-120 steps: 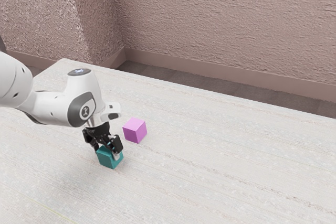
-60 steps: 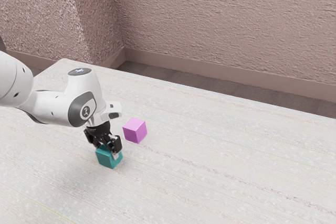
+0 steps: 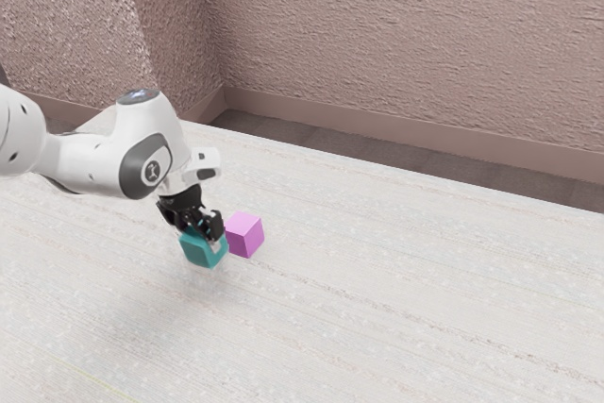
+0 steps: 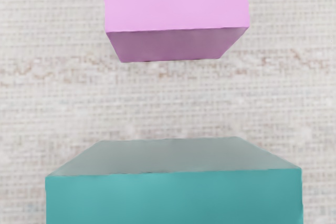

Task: Pick up the blue block with one arm, and put the blue block on the pink block with one arm

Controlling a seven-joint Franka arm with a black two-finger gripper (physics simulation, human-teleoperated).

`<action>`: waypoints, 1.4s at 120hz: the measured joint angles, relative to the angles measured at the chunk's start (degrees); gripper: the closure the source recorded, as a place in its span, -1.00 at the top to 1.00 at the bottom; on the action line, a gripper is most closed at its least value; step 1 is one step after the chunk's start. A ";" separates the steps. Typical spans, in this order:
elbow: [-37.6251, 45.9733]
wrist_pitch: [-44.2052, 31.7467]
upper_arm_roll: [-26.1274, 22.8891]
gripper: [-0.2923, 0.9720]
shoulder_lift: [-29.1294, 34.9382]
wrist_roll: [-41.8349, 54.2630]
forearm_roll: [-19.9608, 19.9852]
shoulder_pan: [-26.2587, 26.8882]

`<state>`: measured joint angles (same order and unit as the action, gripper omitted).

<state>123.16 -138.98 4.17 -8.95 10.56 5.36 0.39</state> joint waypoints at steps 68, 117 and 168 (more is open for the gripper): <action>-19.54 12.62 0.34 -0.02 -11.64 -2.57 2.13 -0.20; -26.73 18.08 -0.35 -0.02 -16.05 -4.55 -1.71 -0.31; -26.80 19.48 -1.57 -0.02 -16.65 -3.81 -2.31 -0.22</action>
<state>96.36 -119.50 2.60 -25.60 6.75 3.05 0.18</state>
